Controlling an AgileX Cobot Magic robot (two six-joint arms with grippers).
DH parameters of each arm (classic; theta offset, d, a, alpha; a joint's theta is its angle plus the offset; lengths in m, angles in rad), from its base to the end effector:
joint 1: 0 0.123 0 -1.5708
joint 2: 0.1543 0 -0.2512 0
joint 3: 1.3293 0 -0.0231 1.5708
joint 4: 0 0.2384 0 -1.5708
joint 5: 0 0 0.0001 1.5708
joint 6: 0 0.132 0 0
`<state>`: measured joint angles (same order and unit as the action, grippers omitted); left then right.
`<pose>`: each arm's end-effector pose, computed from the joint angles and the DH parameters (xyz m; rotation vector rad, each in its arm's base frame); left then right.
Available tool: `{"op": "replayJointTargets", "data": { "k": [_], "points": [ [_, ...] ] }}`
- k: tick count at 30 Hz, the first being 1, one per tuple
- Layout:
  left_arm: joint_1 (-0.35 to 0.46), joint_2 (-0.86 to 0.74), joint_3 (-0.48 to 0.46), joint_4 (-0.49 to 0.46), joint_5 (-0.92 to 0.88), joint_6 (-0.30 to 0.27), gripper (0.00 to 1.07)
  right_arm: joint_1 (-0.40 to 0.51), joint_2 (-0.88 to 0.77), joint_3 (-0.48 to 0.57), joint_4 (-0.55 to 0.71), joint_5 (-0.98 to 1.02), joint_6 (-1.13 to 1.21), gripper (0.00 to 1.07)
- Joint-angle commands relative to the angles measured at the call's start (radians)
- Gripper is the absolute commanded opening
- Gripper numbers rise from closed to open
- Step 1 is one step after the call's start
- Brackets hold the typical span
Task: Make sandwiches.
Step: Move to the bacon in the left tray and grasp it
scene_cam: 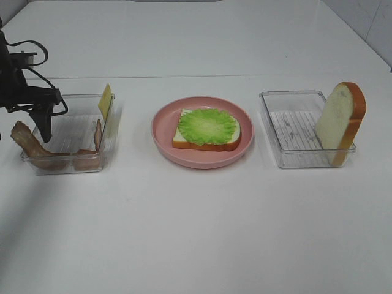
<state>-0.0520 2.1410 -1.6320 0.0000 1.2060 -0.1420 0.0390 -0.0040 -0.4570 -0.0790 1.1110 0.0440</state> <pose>0.3853 -0.0201 0.1028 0.1388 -3.0817 -0.0085 0.0548 -0.0072 0.2344 0.0096 2.1311 -0.0473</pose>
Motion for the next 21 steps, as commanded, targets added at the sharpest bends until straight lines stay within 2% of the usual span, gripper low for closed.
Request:
{"op": "replayJointTargets", "data": {
  "k": [1, 2, 4, 15, 17, 18, 19, 20, 21],
  "points": [
    [0.001, 0.005, -0.003, 0.008, -0.024, 0.002, 0.69, -0.002, -0.021, 0.003, 0.002, -0.007, 0.005, 0.8],
    [0.001, 0.005, -0.003, 0.008, -0.024, 0.002, 0.69, -0.002, -0.021, 0.003, 0.002, -0.007, 0.005, 0.8],
    [0.001, 0.005, -0.003, 0.016, -0.049, 0.002, 0.59, -0.002, -0.021, 0.003, 0.002, -0.007, 0.005, 0.8],
    [0.001, 0.005, -0.003, 0.016, -0.046, 0.009, 0.44, -0.002, -0.021, 0.003, 0.002, -0.007, 0.005, 0.8],
    [0.001, 0.005, -0.003, 0.023, -0.045, 0.015, 0.27, -0.002, -0.021, 0.003, 0.002, -0.007, 0.005, 0.8],
    [0.001, 0.005, -0.003, 0.023, -0.045, 0.015, 0.27, -0.002, -0.021, 0.003, 0.002, -0.007, 0.005, 0.8],
    [0.001, 0.005, -0.003, 0.023, -0.045, 0.023, 0.21, -0.002, -0.021, 0.003, 0.002, -0.007, 0.005, 0.8],
    [0.001, 0.005, -0.003, 0.023, -0.045, 0.034, 0.09, -0.002, -0.021, 0.003, 0.002, -0.007, 0.005, 0.8],
    [0.001, 0.005, -0.003, 0.023, -0.045, 0.034, 0.09, -0.002, -0.021, 0.003, 0.002, -0.007, 0.005, 0.8]
  ]
}}
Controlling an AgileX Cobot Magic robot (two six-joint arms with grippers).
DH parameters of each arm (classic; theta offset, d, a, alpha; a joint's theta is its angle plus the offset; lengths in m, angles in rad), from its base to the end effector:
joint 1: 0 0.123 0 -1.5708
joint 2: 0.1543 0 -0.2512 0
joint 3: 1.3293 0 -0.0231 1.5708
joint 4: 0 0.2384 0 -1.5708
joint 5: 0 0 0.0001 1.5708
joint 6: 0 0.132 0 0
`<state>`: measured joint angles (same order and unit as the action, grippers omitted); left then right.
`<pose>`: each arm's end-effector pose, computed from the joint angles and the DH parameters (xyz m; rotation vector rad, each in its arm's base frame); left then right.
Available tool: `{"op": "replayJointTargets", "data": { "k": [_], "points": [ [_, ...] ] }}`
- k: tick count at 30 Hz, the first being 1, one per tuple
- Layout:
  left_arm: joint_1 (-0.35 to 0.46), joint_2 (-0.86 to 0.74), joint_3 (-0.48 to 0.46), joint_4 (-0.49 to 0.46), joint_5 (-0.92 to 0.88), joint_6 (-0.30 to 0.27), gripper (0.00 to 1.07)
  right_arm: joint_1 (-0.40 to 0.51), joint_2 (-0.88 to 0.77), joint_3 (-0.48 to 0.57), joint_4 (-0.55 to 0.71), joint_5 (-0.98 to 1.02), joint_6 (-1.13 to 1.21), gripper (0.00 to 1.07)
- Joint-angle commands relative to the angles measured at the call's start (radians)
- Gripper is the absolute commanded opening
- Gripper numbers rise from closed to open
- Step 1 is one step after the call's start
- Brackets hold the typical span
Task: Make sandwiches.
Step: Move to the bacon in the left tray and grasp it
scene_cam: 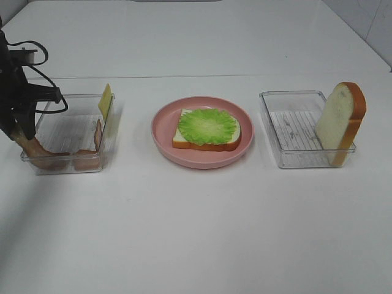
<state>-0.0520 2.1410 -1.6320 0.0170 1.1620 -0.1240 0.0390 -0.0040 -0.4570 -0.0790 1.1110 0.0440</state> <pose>0.3912 -0.0183 0.1026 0.1019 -3.1282 -0.0260 0.0548 -0.0072 0.2344 0.0096 2.1311 -0.0473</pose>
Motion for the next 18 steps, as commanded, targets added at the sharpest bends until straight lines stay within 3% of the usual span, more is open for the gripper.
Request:
{"op": "replayJointTargets", "data": {
  "k": [1, 10, 18],
  "points": [
    [0.001, 0.005, -0.003, 0.006, -0.001, 0.019, 0.03, -0.002, -0.021, 0.003, 0.002, -0.007, 0.005, 0.8],
    [0.001, -0.001, -0.003, 0.006, 0.011, 0.031, 0.0, -0.002, -0.021, 0.003, 0.002, -0.007, 0.005, 0.8],
    [0.0, -0.133, -0.003, -0.006, 0.026, 0.031, 0.0, -0.002, -0.021, 0.003, 0.002, -0.007, 0.005, 0.8]
  ]
}}
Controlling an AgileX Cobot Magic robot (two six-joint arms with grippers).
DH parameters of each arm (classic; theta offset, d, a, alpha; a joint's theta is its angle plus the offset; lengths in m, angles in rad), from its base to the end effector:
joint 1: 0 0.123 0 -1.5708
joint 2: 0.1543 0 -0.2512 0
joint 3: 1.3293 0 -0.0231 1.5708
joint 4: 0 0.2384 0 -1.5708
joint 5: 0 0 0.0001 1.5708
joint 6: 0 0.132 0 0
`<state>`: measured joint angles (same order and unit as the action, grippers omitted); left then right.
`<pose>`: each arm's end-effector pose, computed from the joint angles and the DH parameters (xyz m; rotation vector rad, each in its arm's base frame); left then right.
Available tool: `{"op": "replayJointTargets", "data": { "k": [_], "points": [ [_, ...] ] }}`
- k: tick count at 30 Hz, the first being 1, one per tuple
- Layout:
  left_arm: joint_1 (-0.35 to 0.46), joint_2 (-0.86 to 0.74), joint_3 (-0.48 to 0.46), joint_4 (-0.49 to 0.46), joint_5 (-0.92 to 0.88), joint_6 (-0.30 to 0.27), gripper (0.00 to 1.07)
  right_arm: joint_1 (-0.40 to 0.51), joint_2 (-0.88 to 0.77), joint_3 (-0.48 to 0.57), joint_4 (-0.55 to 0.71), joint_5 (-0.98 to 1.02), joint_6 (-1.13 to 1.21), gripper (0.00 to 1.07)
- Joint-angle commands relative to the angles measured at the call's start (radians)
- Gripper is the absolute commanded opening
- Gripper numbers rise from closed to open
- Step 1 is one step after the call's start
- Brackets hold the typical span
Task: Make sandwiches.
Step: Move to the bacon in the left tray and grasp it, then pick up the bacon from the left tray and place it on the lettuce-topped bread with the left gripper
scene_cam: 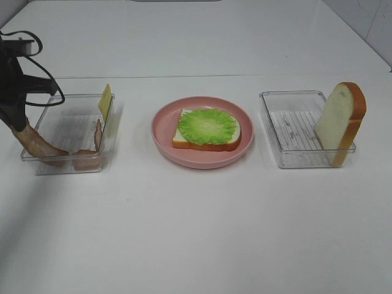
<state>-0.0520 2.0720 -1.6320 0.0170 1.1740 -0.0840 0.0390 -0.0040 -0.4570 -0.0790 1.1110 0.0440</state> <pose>0.3901 -0.0182 0.1296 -0.0399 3.0963 0.0198 0.0548 -0.0072 0.2344 0.0096 2.1311 -0.0473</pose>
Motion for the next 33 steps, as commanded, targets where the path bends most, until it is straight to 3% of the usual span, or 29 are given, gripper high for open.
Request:
{"op": "replayJointTargets", "data": {
  "k": [1, 9, 12, 13, 14, 15, 17, 18, 22, 26, 33],
  "points": [
    [0.0, -0.088, -0.003, -0.009, 0.014, -0.013, 0.0, -0.002, -0.021, 0.003, 0.002, -0.007, 0.005, 0.8],
    [-0.003, -0.248, -0.028, -0.05, 0.02, -0.031, 0.0, -0.002, -0.021, 0.003, 0.002, -0.007, 0.005, 0.8],
    [-0.016, -0.277, -0.104, -0.083, 0.059, -0.03, 0.0, -0.002, -0.021, 0.003, 0.002, -0.007, 0.005, 0.8],
    [-0.037, -0.28, -0.172, -0.089, 0.082, -0.03, 0.0, -0.002, -0.021, 0.003, 0.002, -0.007, 0.005, 0.8],
    [-0.037, -0.28, -0.172, -0.089, 0.082, -0.03, 0.0, -0.002, -0.021, 0.003, 0.002, -0.007, 0.005, 0.8],
    [-0.068, -0.278, -0.257, -0.093, 0.098, -0.031, 0.0, -0.002, -0.021, 0.003, 0.002, -0.007, 0.005, 0.8],
    [-0.085, -0.275, -0.284, -0.094, 0.099, -0.034, 0.0, -0.002, -0.021, 0.003, 0.002, -0.007, 0.005, 0.8],
    [-0.114, -0.26, -0.334, -0.106, 0.099, -0.034, 0.0, -0.002, -0.021, 0.003, 0.002, -0.007, 0.005, 0.8],
    [-0.155, -0.225, -0.386, -0.156, 0.096, -0.034, 0.0, -0.002, -0.021, 0.003, 0.002, -0.007, 0.005, 0.8],
    [-0.233, -0.119, -0.45, -0.289, 0.059, -0.031, 0.0, -0.002, -0.021, 0.003, 0.002, -0.007, 0.005, 0.8],
    [-0.341, 0.075, -0.548, -0.426, 0.028, -0.003, 0.0, -0.002, -0.021, 0.003, 0.002, -0.007, 0.005, 0.8]
  ]
}}
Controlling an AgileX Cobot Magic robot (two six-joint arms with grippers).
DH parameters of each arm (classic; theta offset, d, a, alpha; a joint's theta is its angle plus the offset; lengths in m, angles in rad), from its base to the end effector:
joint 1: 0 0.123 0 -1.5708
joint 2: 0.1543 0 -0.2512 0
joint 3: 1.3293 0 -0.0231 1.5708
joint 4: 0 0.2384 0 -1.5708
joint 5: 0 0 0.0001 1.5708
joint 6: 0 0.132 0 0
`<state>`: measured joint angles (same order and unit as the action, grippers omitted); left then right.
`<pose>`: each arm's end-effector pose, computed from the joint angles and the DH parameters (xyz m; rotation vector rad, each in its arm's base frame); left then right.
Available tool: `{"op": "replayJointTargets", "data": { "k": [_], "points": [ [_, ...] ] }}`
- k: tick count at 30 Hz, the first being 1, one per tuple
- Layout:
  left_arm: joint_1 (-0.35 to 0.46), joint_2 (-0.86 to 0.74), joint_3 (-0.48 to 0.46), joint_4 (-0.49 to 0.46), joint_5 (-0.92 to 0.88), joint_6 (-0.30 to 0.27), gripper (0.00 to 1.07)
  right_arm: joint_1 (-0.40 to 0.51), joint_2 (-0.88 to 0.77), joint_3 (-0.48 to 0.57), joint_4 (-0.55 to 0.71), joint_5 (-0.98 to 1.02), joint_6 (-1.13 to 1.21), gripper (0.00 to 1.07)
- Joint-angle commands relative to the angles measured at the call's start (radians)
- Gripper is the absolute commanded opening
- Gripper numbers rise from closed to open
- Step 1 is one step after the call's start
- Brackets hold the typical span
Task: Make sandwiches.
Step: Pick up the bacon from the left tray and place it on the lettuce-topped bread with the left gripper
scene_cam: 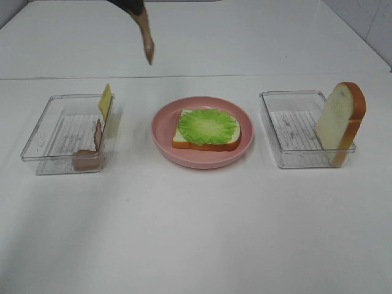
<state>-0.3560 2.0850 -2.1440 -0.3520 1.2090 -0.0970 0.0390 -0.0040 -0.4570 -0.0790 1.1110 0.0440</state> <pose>0.4081 -0.1972 0.2698 0.2915 2.6456 -0.6288 0.0548 -0.0072 0.2344 0.0096 2.1311 -0.0473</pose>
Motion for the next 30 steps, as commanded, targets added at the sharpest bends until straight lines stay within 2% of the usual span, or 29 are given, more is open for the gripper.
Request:
{"op": "replayJointTargets", "data": {
  "k": [1, 2, 4, 6, 12, 19, 24, 28, 30],
  "points": [
    [-0.051, 0.095, -0.053, -0.072, -0.009, 0.011, 0.0, -0.002, -0.021, 0.003, 0.002, -0.007, 0.005, 0.8],
    [-0.051, 0.095, -0.053, -0.072, -0.009, 0.011, 0.0, -0.002, -0.021, 0.003, 0.002, -0.007, 0.005, 0.8],
    [-0.099, 0.21, -0.128, -0.123, -0.009, 0.034, 0.0, -0.002, -0.021, 0.003, 0.002, -0.007, 0.005, 0.8],
    [-0.111, 0.238, -0.15, -0.136, -0.009, 0.042, 0.0, -0.002, -0.021, 0.003, 0.002, -0.007, 0.005, 0.8],
    [-0.151, 0.373, -0.248, -0.191, -0.012, 0.044, 0.0, -0.002, -0.021, 0.003, 0.002, -0.007, 0.005, 0.8],
    [-0.157, 0.464, -0.292, -0.268, -0.026, 0.051, 0.0, -0.002, -0.021, 0.003, 0.002, -0.007, 0.005, 0.8],
    [-0.157, 0.491, -0.292, -0.242, -0.044, 0.058, 0.0, -0.002, -0.021, 0.003, 0.002, -0.007, 0.005, 0.8],
    [-0.152, 0.492, -0.292, -0.173, -0.049, 0.05, 0.0, -0.002, -0.021, 0.003, 0.002, -0.007, 0.005, 0.8],
    [-0.151, 0.492, -0.292, -0.089, -0.049, 0.019, 0.0, -0.002, -0.021, 0.003, 0.002, -0.007, 0.005, 0.8]
  ]
}}
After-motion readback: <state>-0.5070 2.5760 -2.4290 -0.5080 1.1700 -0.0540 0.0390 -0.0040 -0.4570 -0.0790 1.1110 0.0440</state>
